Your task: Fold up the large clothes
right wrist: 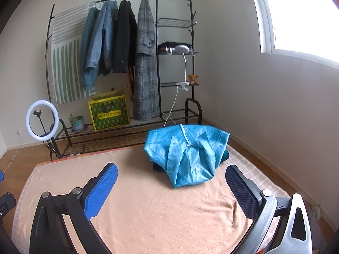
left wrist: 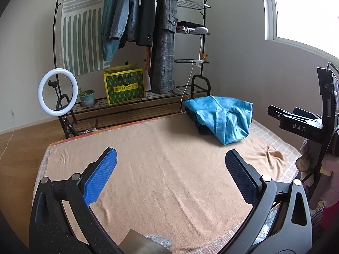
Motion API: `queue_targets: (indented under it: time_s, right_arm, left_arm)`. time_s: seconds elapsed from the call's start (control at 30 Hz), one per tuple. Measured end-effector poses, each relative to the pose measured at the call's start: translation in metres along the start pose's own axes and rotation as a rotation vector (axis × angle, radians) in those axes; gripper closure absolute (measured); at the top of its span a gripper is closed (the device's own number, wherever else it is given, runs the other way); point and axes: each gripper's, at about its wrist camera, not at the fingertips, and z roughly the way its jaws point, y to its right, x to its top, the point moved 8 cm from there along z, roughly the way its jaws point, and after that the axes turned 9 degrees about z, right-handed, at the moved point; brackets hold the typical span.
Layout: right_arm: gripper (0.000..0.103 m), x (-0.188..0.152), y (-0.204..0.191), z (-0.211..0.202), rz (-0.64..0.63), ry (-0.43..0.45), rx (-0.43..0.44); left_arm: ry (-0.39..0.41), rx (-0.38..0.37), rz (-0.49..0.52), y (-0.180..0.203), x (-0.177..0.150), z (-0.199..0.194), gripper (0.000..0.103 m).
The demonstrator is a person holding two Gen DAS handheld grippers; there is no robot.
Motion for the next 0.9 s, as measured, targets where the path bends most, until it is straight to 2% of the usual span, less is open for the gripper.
queue_targets:
  time_s: [0.4,0.9]
  right_arm:
    - [0.0,-0.017,0.016,0.028,0.022,-0.06,-0.016]
    - [0.0,-0.021,0.012,0.031,0.009,-0.063,-0.018]
  left_arm:
    - [-0.04,-0.001,0.035,0.008,-0.011,0.021,0.0]
    - [-0.036,-0.005,0.033,0.01,-0.01,0.017,0.0]
